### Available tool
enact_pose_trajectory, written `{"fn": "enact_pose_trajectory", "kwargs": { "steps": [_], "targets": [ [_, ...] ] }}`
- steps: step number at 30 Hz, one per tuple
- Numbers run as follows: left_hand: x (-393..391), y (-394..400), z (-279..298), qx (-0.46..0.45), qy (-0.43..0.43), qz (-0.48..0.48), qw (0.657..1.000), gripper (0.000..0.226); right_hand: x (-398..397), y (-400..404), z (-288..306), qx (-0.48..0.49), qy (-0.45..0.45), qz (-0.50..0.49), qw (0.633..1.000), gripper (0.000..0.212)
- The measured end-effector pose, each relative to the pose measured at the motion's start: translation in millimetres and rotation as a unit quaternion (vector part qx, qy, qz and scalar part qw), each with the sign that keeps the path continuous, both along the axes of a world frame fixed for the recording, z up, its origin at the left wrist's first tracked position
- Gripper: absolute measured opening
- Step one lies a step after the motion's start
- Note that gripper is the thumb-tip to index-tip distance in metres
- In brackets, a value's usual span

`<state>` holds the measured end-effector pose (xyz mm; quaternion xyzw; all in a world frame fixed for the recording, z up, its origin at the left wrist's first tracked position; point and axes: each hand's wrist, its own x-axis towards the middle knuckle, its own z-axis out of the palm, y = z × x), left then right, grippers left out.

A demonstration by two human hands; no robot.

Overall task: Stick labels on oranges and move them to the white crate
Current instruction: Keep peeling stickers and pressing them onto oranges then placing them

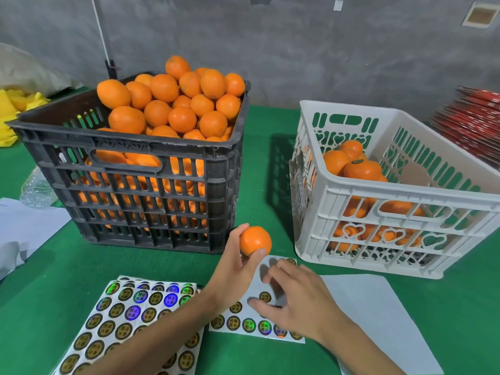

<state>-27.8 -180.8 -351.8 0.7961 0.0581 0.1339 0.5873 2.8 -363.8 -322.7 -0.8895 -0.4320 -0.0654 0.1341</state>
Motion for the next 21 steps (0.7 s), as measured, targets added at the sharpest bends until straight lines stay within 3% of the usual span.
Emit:
{"fn": "enact_pose_trajectory", "kwargs": {
  "steps": [3,6,8,13,21],
  "targets": [
    [-2.4,-2.0,2.0,-0.02,0.001,0.01,1.0,0.058,-7.6,4.1,-4.1,0.017,-0.102,0.009,0.995,0.049],
    [-5.1,-4.0,4.9,-0.04,0.002,0.013,0.999,0.057,-7.3,1.0,-8.4,0.051,-0.118,0.031,0.991,0.042],
    [-6.3,-4.9,5.6,-0.05,0.004,0.015,0.999,0.057,-7.6,1.0,-11.1,0.066,-0.081,0.034,0.994,0.039],
    [-9.4,-6.8,8.1,-0.037,0.01,0.01,0.999,0.059,-6.4,-3.5,-12.2,0.132,0.14,0.0,0.981,0.027],
    [-10.3,-7.6,5.5,-0.029,0.016,0.003,0.999,0.063,-7.2,-6.0,-9.1,0.166,0.189,-0.006,0.968,0.021]
  ]
}}
